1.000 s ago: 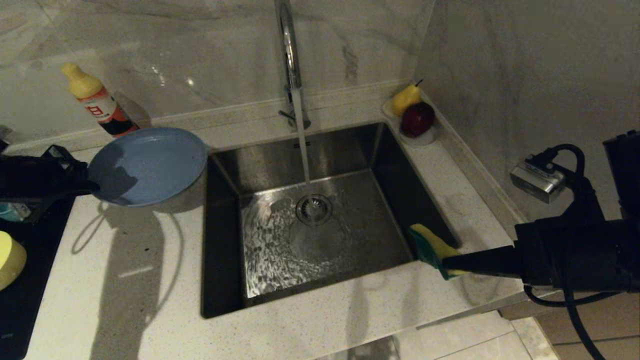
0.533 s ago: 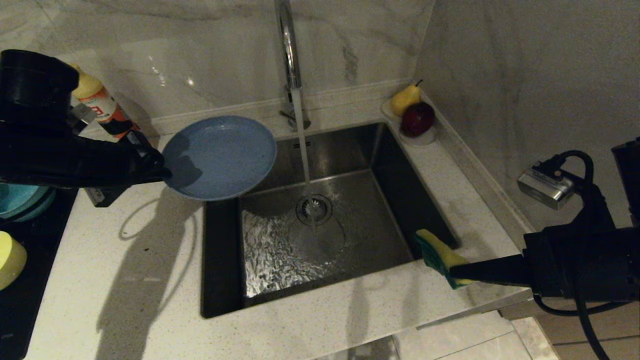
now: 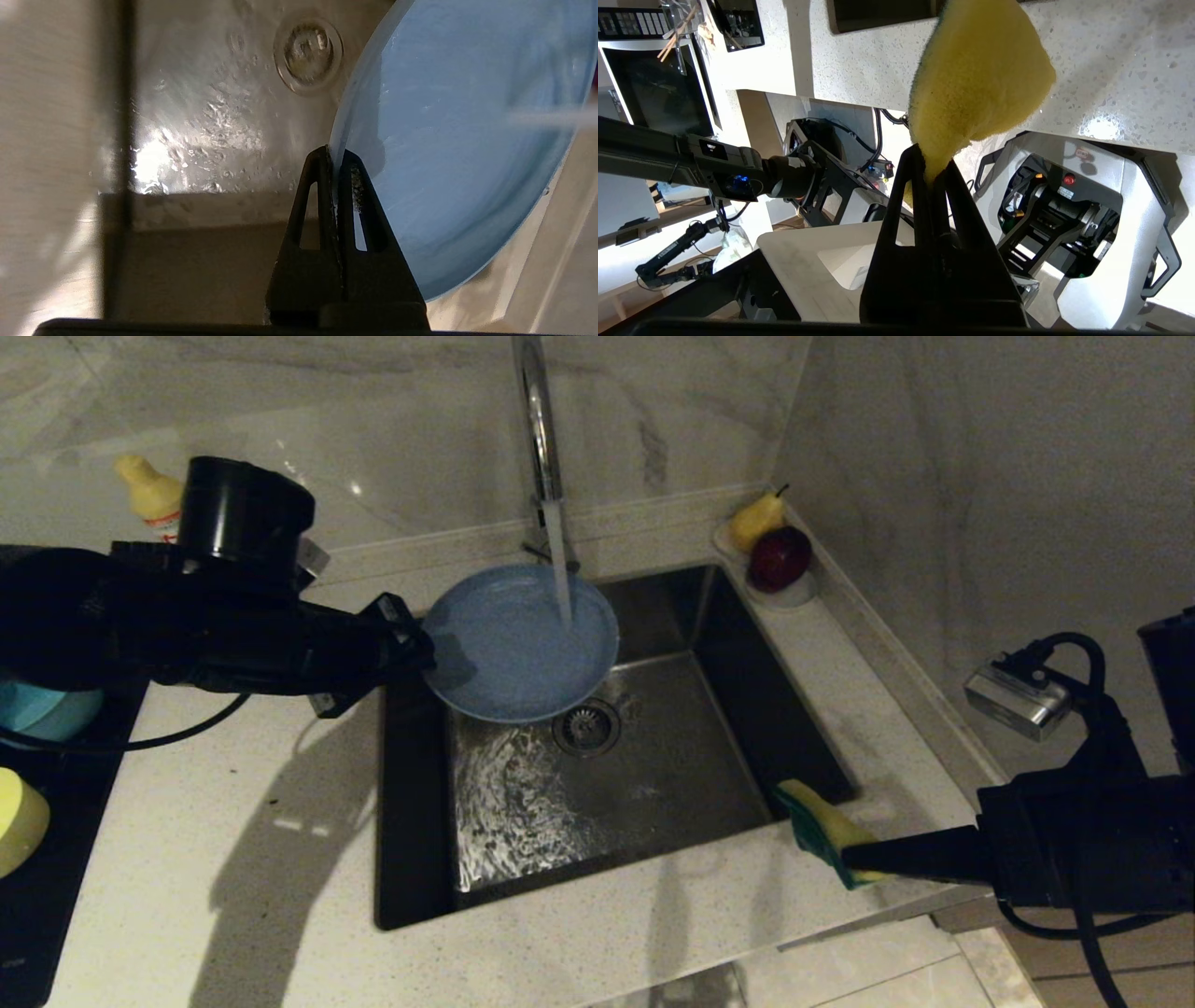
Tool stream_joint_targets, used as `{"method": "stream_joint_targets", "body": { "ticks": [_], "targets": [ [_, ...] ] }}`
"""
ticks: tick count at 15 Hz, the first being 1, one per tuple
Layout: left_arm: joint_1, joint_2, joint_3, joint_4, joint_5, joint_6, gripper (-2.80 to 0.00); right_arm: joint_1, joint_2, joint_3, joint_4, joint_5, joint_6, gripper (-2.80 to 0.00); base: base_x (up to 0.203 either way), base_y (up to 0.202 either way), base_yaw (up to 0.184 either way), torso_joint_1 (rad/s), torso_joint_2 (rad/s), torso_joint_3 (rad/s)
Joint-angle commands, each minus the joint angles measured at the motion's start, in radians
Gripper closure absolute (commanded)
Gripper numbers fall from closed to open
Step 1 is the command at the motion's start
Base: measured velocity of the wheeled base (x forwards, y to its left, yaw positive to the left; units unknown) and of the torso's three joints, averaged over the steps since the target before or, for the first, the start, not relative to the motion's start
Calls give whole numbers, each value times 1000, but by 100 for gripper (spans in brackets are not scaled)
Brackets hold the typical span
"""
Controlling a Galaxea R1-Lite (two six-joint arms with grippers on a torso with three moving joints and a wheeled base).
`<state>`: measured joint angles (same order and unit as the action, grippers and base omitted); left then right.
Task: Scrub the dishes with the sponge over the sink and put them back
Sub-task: Wash the plate
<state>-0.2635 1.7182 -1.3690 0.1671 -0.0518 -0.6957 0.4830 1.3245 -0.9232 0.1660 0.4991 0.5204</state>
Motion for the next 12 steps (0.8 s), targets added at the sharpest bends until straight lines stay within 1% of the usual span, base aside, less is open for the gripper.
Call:
{"method": "stream_joint_targets", "body": {
  "ticks": [1,3,5,8,12],
  "targets": [
    [-46,59,6,-3,27,-5,0,0,-1,8,1,3,3,0,0,0,0,0,0,0],
    [-67,84,5,-42,51,-5,0,-1,-1,18,-2,2,1,0,0,0,0,0,0,0],
    [-93,95,7,-53,54,-5,0,-1,-10,18,0,2,1,0,0,0,0,0,0,0],
    [-109,99,8,-53,50,-6,0,0,-24,17,0,4,0,0,0,0,0,0,0,0],
    [-128,109,39,-55,52,-7,0,0,-27,21,0,4,1,0,0,0,0,0,0,0]
  ]
}}
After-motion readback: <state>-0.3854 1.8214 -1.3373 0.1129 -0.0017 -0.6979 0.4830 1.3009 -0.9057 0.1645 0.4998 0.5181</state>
